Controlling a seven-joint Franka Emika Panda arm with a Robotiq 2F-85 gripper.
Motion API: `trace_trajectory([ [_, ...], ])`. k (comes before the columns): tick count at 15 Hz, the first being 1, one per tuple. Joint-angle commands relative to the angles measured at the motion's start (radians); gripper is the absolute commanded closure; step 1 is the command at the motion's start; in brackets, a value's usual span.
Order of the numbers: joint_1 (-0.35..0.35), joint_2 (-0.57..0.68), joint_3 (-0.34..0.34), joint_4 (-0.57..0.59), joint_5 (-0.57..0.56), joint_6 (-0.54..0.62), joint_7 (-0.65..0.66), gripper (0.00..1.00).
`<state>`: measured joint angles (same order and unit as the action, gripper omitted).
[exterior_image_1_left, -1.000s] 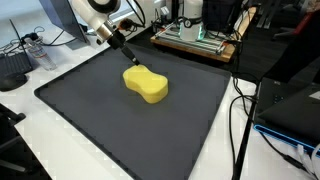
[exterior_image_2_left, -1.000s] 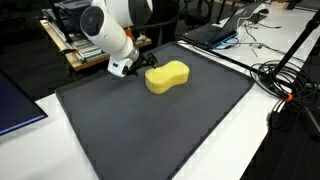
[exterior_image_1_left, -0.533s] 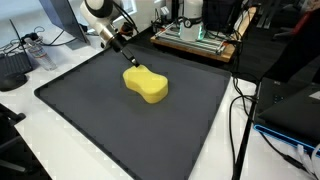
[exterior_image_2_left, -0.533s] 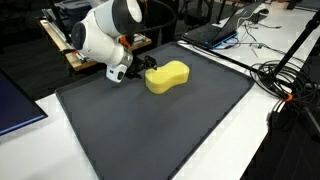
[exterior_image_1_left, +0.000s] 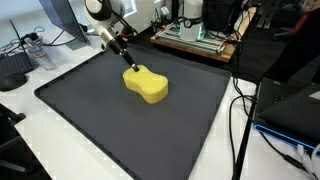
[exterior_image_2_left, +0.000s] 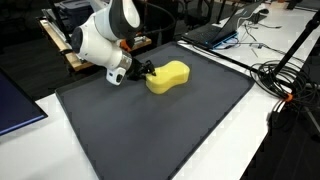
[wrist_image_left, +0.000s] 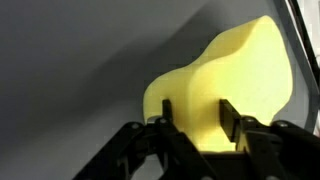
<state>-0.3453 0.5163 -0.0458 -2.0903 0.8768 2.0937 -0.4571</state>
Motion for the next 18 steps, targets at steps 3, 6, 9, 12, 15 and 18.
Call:
trace_trajectory([
  [3, 0.014, 0.001, -0.012, -0.004, 0.047, 0.016, -0.023, 0.93],
  [6, 0.016, 0.000, -0.013, -0.004, 0.054, 0.012, -0.023, 1.00],
  [9, 0.017, -0.001, -0.012, -0.003, 0.058, 0.007, -0.025, 0.98],
  [12, 0.017, -0.002, -0.012, -0.001, 0.058, 0.003, -0.024, 0.99],
  [15, 0.017, -0.002, -0.012, 0.001, 0.057, 0.000, -0.023, 0.99],
  [18, 0.017, -0.005, -0.012, 0.000, 0.056, -0.001, -0.024, 0.99],
])
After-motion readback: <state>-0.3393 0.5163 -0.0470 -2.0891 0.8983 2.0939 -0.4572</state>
